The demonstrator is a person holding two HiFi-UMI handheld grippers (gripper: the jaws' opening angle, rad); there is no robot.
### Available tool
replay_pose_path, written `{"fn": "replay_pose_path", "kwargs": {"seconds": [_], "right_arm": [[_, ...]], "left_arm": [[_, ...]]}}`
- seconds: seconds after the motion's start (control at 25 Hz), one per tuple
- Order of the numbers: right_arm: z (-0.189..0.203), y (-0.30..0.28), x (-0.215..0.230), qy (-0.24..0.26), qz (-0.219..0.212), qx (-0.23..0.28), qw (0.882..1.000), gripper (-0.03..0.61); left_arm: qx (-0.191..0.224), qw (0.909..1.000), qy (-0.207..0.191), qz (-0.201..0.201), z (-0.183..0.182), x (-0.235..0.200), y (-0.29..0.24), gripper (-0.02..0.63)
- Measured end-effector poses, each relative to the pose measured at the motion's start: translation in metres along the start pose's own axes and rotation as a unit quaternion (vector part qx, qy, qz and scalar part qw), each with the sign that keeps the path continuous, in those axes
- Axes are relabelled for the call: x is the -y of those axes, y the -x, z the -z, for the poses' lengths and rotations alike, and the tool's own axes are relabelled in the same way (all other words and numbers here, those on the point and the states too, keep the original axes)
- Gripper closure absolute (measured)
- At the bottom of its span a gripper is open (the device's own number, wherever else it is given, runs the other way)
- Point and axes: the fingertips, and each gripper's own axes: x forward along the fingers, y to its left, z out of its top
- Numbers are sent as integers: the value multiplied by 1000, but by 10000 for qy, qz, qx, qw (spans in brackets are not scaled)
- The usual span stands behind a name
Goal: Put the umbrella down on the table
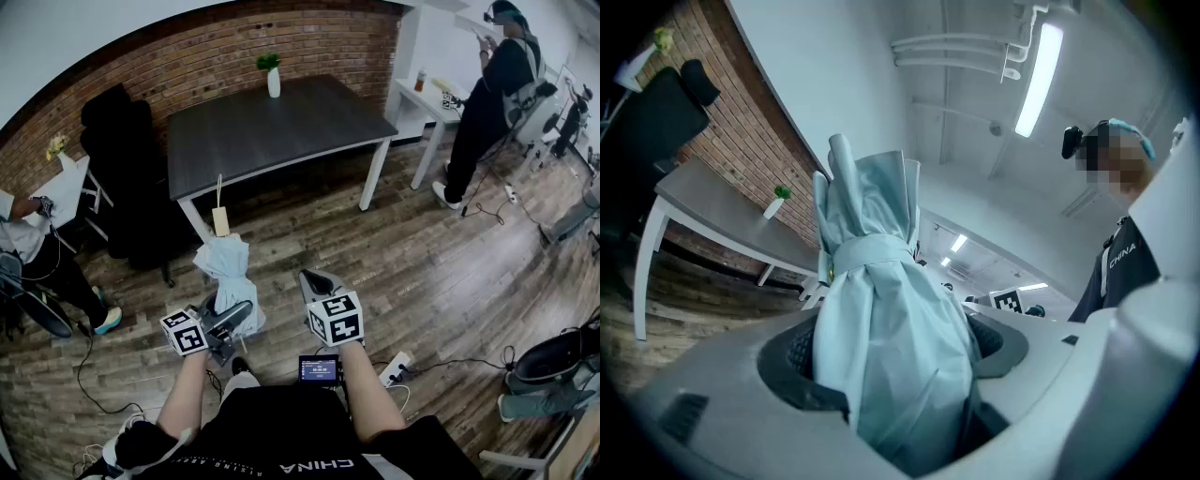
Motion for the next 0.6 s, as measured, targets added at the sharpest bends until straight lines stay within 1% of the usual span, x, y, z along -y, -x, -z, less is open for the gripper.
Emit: {"fn": "replay_pose_path", "kwargs": {"seconds": [0.36,0.48,0.6], "right_arm": [[2,9,0,-203,130,68,9997,571],[3,10,-1,-338,97,117,9993,571],[4,11,-4,-362,30,113,9993,569]], "left_arm": [[29,9999,89,128,1,7,3,255],[28,9999,76,148,1,7,3,255],[55,9998,110,170,0,8,2,255]]}}
